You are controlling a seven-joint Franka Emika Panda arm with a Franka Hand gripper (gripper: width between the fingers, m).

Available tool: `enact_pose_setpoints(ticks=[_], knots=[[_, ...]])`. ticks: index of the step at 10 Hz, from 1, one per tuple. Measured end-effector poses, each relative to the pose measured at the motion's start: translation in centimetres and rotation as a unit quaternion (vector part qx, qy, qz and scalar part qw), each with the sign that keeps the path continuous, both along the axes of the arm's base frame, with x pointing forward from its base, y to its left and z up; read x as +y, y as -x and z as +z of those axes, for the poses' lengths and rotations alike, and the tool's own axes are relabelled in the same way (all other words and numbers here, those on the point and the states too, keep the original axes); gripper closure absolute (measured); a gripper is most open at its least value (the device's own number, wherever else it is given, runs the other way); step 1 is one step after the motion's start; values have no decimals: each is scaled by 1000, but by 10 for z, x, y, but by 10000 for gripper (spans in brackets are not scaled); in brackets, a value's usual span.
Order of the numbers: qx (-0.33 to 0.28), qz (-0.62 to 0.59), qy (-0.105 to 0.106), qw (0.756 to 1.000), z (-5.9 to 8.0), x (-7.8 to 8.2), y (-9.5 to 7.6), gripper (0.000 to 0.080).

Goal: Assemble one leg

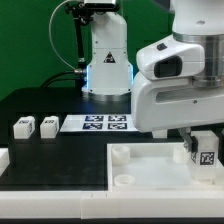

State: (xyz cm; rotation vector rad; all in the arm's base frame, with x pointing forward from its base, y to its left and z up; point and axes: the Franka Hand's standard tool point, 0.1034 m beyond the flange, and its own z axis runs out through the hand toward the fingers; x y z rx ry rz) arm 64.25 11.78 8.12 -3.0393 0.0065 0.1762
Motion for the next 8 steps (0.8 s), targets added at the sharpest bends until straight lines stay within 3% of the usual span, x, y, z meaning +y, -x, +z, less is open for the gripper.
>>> enact_pose_setpoints(ticks=[2, 4, 5, 6, 7, 8], knots=[[11, -146, 15, 989, -1, -1, -1, 498], [8, -310, 29, 950, -2, -3, -4, 499], [13, -411, 35, 911, -1, -4, -7, 499], [22, -514, 37, 857, -2, -6, -6, 499], [28, -554, 32, 831, -2, -7, -5, 499], [39, -627, 32, 777, -2, -7, -4, 499]])
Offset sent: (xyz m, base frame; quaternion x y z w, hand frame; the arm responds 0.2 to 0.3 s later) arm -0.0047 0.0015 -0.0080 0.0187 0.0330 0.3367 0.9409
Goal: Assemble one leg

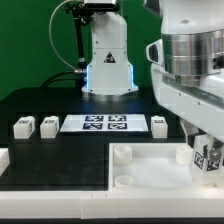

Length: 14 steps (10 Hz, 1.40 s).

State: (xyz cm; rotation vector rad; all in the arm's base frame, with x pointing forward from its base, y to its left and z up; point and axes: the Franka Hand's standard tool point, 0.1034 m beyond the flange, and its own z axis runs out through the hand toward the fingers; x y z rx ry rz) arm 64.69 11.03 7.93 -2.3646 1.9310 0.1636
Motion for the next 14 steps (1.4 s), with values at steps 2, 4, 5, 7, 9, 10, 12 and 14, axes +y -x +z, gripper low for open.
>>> enact_pose_setpoints(ticks=[2, 4, 5, 7, 9, 10, 12, 14], knots=[[9, -78, 3, 997, 0, 0, 1, 499], [2, -27, 2, 1000, -1, 1, 1, 415], [-6, 37, 5, 999, -5, 6, 4, 280], [-21, 171, 6, 985, -8, 11, 7, 173], [-30, 252, 5, 967, -8, 8, 7, 157], [-34, 283, 4, 958, -9, 8, 7, 151], [-52, 432, 0, 901, -8, 5, 6, 150], [-64, 520, 3, 852, -7, 6, 5, 150]])
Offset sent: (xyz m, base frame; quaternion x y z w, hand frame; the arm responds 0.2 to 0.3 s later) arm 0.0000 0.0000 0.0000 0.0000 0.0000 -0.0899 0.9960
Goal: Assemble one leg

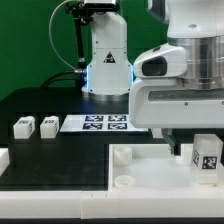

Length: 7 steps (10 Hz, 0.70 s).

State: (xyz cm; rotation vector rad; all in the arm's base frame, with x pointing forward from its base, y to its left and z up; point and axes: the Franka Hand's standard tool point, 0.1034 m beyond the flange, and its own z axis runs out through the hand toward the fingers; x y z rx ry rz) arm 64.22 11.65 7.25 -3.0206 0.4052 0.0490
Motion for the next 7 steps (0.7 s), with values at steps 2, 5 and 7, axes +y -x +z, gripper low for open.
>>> enact_pose_setpoints(ticks=[2, 5, 7], knots=[[3, -24, 1, 1000, -1, -1, 0, 411], [16, -154, 3, 988, -2, -1, 1, 509], [27, -270, 5, 962, -2, -1, 1, 509]])
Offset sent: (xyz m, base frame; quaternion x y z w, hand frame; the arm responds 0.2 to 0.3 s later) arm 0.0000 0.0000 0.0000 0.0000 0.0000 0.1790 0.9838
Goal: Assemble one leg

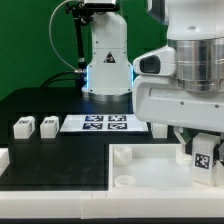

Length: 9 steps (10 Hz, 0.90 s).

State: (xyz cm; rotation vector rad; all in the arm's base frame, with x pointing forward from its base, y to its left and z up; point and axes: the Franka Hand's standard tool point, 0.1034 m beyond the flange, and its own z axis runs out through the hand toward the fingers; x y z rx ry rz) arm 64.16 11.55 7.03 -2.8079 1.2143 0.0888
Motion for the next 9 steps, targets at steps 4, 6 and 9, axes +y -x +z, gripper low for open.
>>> enact_pose_setpoints(ticks=[4, 6, 9], knots=[[9, -405, -6, 914, -2, -3, 1, 509], [21, -482, -12, 876, -2, -3, 2, 508], [7, -347, -9, 938, -3, 0, 3, 340]])
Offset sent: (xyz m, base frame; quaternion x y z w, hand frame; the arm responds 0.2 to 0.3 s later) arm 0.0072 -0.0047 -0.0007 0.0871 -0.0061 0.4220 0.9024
